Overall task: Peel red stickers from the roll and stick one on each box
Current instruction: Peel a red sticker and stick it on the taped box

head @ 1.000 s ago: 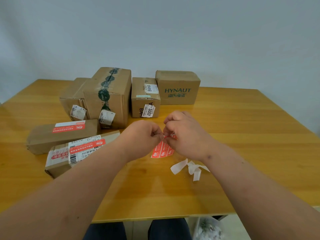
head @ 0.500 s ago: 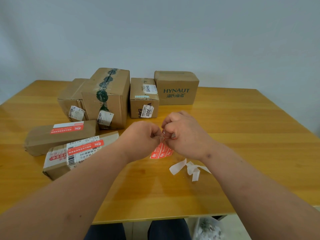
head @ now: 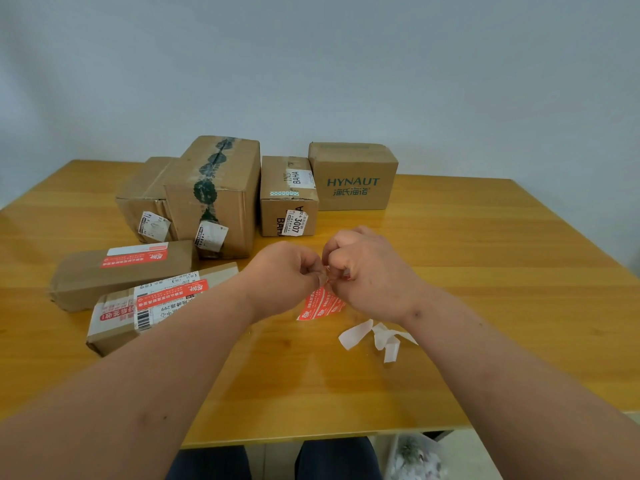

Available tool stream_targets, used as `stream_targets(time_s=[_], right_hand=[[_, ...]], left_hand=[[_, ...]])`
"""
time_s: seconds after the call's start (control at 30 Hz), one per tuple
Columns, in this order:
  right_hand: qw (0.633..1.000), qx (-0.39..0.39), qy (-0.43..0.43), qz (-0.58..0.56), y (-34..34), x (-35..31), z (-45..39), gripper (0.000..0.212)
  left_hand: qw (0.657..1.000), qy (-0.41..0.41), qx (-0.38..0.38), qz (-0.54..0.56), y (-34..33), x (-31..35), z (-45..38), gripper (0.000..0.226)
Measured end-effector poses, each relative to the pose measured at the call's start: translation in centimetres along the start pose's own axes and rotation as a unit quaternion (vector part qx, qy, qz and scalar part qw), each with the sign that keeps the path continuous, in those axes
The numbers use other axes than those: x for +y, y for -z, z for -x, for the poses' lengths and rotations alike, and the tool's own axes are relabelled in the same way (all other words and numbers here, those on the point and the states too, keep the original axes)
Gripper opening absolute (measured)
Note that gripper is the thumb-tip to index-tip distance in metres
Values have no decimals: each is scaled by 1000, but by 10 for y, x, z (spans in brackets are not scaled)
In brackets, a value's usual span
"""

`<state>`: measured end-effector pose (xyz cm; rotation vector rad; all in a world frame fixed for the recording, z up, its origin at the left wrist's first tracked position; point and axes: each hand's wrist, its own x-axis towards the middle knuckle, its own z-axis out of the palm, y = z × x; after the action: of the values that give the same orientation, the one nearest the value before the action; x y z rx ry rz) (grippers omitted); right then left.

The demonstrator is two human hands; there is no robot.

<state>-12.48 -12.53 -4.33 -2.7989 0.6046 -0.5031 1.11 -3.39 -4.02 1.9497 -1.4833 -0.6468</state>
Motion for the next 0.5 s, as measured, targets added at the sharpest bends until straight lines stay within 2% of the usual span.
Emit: stream_targets(time_s=[0.1, 0.27, 0.5], right_hand=[[1000, 8, 5, -5, 0, -2, -1, 10], [999, -13, -44, 14, 9, -3, -1, 9], [996, -23, -81, 22, 12, -4, -2, 31]], left_hand=[[1000, 8, 5, 17, 1, -1, -1, 17], [999, 18, -13, 47, 5, -3, -1, 17], [998, 10, -28, 59, 13, 1, -1, 16]])
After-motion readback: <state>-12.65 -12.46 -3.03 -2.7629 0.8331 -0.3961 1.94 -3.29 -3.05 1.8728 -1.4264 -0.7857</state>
